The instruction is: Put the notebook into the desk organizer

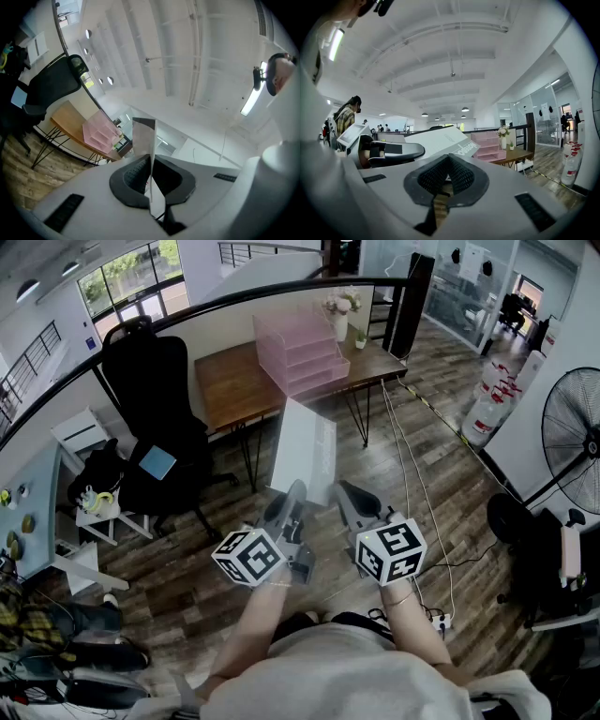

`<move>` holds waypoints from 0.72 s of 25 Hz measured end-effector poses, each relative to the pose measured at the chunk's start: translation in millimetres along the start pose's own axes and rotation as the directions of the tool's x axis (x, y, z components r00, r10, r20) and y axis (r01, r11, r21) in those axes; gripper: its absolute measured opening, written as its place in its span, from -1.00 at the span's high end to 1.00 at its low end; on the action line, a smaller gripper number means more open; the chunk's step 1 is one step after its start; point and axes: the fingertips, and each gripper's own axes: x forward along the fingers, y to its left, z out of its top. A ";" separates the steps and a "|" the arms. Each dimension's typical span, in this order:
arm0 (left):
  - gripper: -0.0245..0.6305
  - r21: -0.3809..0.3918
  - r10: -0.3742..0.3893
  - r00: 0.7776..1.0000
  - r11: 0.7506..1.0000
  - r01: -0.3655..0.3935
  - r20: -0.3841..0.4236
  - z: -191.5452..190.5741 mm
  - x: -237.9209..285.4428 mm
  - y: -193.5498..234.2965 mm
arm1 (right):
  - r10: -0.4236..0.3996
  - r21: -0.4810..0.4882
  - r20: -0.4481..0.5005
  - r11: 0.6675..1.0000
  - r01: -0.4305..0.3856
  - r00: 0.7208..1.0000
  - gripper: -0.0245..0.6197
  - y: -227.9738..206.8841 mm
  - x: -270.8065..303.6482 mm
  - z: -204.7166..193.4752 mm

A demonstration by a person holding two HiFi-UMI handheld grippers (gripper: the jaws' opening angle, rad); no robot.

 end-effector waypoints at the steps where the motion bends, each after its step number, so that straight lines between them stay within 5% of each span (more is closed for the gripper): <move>1: 0.86 0.012 -0.004 1.000 1.000 0.004 -0.002 -1.0 2.6 0.1 | 0.009 -0.002 -0.001 1.000 -0.009 1.000 0.89 1.4 1.9 -0.3; 18: 0.86 0.037 -0.007 0.999 0.999 0.009 -0.053 -14.0 20.4 -4.1 | 0.024 0.028 0.001 0.999 -0.024 1.000 0.89 -2.1 6.8 -5.1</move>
